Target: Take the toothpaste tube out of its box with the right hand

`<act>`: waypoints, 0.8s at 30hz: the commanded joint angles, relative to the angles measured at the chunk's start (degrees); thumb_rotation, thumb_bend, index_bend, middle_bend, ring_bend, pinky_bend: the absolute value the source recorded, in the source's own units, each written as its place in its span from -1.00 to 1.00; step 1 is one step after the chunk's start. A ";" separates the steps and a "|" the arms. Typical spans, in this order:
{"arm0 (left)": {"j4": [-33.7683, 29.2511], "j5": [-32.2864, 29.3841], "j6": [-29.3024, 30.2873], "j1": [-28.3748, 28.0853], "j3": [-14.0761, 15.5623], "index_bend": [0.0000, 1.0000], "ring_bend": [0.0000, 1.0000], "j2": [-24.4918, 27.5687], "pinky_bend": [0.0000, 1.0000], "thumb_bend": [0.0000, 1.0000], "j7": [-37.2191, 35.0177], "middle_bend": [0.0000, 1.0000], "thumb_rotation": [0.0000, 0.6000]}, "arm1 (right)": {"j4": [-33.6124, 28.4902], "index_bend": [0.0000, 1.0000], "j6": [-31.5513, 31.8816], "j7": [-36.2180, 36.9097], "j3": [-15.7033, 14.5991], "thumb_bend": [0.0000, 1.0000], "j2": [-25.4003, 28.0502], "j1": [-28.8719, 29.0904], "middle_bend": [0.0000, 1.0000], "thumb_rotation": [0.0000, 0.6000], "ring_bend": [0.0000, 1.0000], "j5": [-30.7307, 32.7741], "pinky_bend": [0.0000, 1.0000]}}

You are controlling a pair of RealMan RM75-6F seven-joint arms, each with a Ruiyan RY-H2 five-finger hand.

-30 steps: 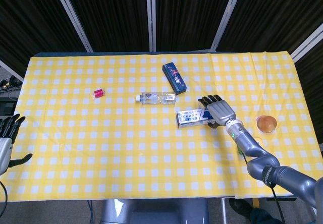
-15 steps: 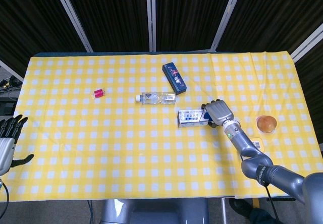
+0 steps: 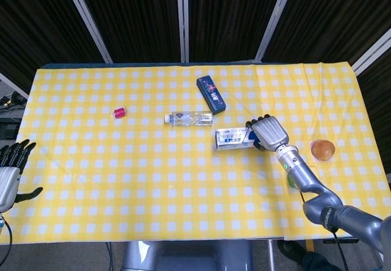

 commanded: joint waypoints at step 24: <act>-1.41 4.88 3.12 1.38 1.57 -1.00 -1.00 2.30 -1.00 -1.00 -3.92 -1.00 1.00 | -20.36 -0.25 20.11 -56.72 2.79 -0.26 13.01 2.48 -0.37 1.00 -0.54 -29.09 -0.45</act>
